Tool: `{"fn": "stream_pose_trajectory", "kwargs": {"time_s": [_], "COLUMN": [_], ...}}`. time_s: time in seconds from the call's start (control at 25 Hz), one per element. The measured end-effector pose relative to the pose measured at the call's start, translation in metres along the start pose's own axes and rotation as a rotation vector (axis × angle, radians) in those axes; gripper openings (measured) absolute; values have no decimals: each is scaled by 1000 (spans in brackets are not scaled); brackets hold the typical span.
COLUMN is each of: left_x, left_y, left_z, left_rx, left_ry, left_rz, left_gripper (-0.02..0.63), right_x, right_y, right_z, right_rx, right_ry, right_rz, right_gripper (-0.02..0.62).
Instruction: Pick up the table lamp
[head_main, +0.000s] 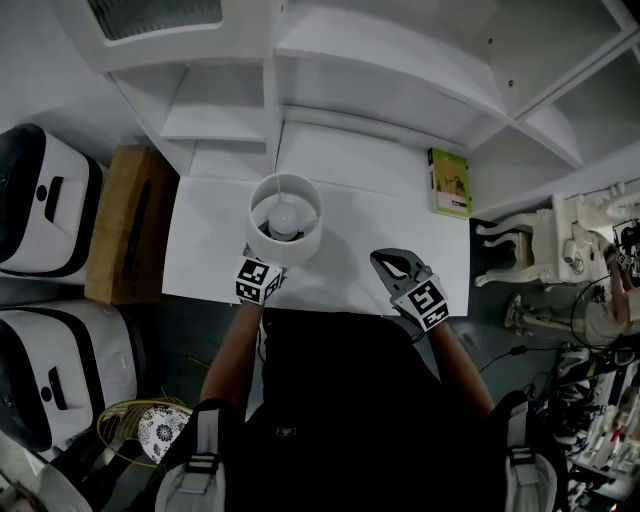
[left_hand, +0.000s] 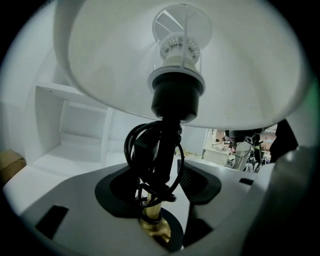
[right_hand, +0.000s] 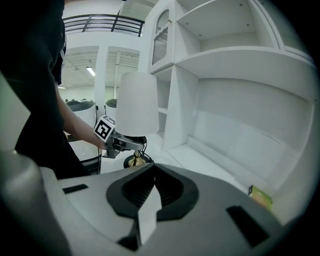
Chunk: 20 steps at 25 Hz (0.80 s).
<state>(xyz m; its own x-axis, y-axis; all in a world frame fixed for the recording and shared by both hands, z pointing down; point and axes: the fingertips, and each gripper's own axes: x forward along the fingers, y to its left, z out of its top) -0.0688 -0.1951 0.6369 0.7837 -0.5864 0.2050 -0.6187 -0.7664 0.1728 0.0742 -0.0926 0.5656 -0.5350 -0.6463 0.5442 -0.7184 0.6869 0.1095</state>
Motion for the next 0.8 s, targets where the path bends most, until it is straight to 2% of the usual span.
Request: {"fn": "stream_pose_trajectory", "kwargs": {"time_s": [0.16, 0.8], "left_x": [0, 2], "left_y": [5, 9], "left_z": [3, 7], "left_rx": [-1, -6], "left_ry": [-22, -57], "left_rz": [15, 46], "left_gripper": [175, 144], "right_x": [1, 3], "right_y": [2, -1], "right_z": [-2, -10], "right_rx": [-3, 0], "right_ry": [4, 19], "right_rz": [4, 6], "right_gripper": [8, 8]}}
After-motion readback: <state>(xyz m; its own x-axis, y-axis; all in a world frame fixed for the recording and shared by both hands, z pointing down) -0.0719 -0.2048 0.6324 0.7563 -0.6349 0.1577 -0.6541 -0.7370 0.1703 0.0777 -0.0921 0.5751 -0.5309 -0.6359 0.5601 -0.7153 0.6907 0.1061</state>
